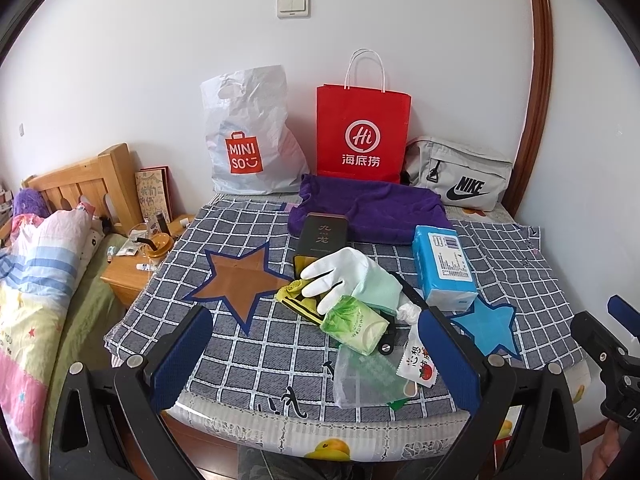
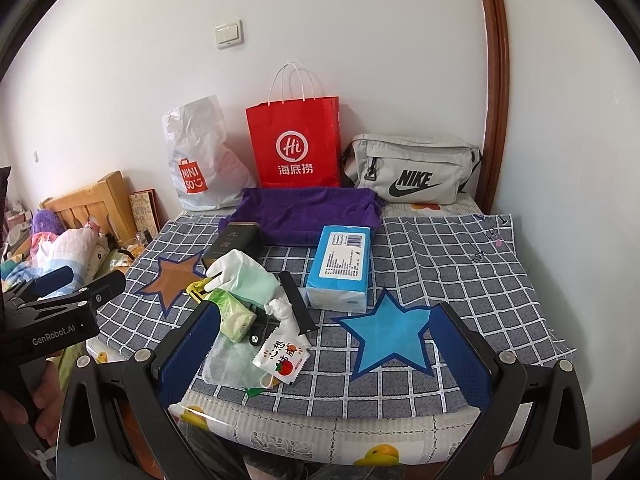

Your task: Organize soft objects

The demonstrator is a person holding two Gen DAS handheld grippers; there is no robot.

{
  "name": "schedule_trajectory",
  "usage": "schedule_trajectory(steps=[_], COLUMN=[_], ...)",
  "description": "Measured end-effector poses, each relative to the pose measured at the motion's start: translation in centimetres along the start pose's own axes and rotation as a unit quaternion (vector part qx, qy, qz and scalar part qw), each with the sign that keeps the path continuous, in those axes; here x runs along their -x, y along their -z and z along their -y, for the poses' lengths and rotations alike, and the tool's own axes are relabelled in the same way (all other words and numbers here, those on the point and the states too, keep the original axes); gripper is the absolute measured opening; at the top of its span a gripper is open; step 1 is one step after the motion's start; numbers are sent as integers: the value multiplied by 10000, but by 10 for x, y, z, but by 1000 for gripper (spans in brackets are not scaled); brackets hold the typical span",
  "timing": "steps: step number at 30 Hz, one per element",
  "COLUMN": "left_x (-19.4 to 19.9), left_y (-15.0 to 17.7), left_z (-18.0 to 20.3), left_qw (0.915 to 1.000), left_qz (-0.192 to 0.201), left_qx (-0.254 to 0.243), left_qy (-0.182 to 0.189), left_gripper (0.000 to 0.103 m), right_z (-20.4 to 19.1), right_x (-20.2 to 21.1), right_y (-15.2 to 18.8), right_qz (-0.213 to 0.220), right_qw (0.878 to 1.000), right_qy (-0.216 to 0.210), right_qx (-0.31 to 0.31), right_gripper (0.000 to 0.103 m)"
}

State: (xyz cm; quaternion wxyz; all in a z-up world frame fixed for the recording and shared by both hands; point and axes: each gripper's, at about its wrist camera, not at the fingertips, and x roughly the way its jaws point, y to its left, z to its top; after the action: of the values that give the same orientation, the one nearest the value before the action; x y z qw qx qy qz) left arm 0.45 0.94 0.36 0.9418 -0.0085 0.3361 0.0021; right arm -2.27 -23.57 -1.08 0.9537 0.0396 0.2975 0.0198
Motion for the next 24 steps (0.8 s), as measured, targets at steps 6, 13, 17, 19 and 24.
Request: schedule_trajectory(steps=[6,13,17,19,24], left_x=[-25,-64,-87,-99,-124], left_y=[9,27,37,42,55], left_z=[-11,-20,-28,-33,-41], left_qw=[9994,9980,9965,9954,9932], left_qz=[-258,-549,-761,-874,-1081], left_qx=[196,219,318,383,410], left_qy=[-76,-217,-119,-118,-165], left_gripper=[103,103,99,99,99], right_z=[1,4,-2,-7,-20], right_x=[-19,-62,-95,-115,-156], right_y=[10,28,44,54,76], right_qz=[-103,-485,-830,-1063,-1502], right_qw=[9999,9980,9949,9924,9861], right_qy=[-87,-396,-562,-619,-703], right_qx=[31,-107,-103,-90,-31], right_gripper=[103,103,103,103,103])
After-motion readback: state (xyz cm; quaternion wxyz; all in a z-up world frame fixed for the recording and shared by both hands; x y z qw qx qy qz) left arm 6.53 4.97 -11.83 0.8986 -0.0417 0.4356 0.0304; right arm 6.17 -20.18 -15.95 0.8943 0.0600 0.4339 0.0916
